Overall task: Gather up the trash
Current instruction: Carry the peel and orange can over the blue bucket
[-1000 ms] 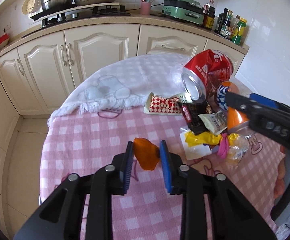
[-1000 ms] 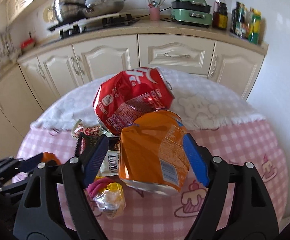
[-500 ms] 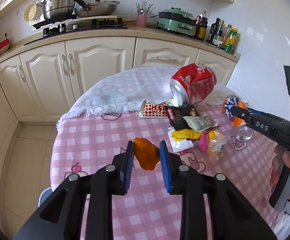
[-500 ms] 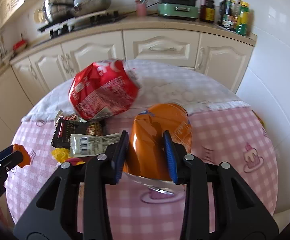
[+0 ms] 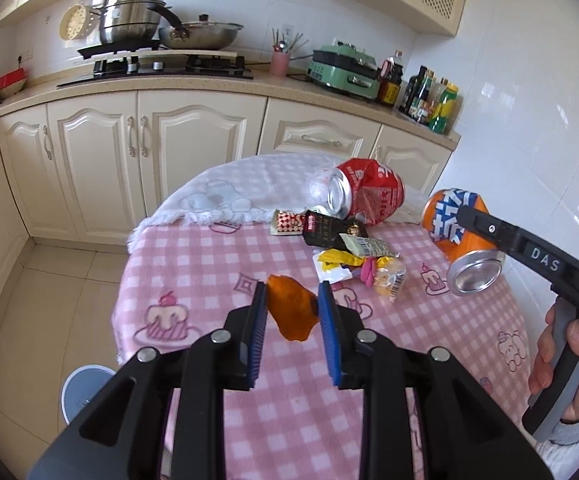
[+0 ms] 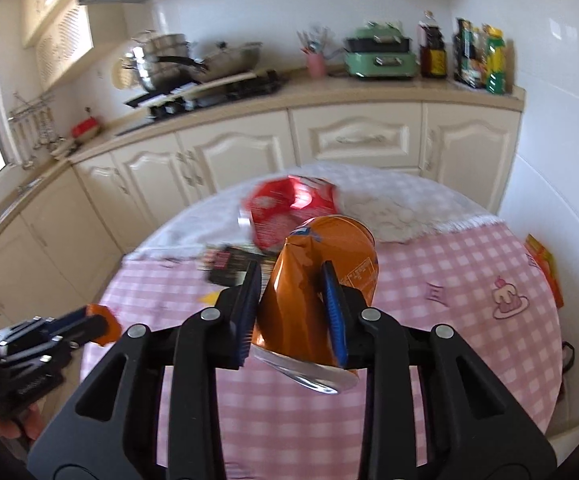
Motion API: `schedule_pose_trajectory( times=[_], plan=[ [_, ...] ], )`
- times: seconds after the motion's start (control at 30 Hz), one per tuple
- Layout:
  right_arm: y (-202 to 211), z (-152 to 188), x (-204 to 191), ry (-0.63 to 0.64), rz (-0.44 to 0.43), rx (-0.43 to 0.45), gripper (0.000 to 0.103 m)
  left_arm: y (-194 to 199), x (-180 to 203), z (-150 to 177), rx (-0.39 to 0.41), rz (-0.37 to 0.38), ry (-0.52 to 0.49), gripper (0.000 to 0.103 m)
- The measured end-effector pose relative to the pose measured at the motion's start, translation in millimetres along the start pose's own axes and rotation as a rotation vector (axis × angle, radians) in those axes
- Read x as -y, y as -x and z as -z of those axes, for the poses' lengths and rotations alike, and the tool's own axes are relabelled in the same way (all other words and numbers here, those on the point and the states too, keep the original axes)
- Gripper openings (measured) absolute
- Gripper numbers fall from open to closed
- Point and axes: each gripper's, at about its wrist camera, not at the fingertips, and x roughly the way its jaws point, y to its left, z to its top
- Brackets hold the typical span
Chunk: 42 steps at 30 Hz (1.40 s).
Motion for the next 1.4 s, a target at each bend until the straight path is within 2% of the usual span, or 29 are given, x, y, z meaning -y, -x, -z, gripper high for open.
schedule_pose_trajectory(
  times=[0.1, 0.23, 0.4, 0.6, 0.77, 0.87, 1.03, 1.23, 1.4],
  plan=[
    [6.0, -0.4, -32.0, 0.033, -0.065, 0.009, 0.029, 17.5, -13.7, 7.4, 0.022, -0.011, 0.021, 0.024],
    [5.0, 8.8, -98.3, 0.101, -0.165, -0.001, 0.028, 43.8, -42.1, 19.6, 0.053, -0.040, 0.058, 0.024],
    [-15.1, 30.7, -184.1, 0.171, -0.302, -0.057, 0.027, 77.8, -103.5, 43.4, 0.074, -0.124, 0.133, 0.024],
    [-66.8, 76.3, -309.7, 0.273, -0.472, -0.190, 0.027, 101.8, -200.6, 81.5, 0.061, -0.240, 0.280, 0.024],
    [-134.2, 123.2, -380.1, 0.309, -0.533, -0.326, 0.026, 89.9, -284.6, 119.9, 0.000, -0.313, 0.409, 0.024],
    [-184.6, 157.0, -405.1, 0.319, -0.534, -0.407, 0.026, 59.3, -337.7, 148.3, -0.071, -0.341, 0.483, 0.024],
    [-267.5, 210.9, -420.8, 0.310, -0.505, -0.537, 0.026, -2.0, -395.8, 189.1, -0.188, -0.356, 0.561, 0.024],
    [-341.7, 262.9, -419.5, 0.268, -0.476, -0.661, 0.026, -67.2, -437.2, 230.5, -0.307, -0.349, 0.617, 0.024],
    [-374.5, 290.1, -410.9, 0.233, -0.465, -0.730, 0.027, -104.7, -455.7, 251.1, -0.364, -0.333, 0.652, 0.024]
  ],
)
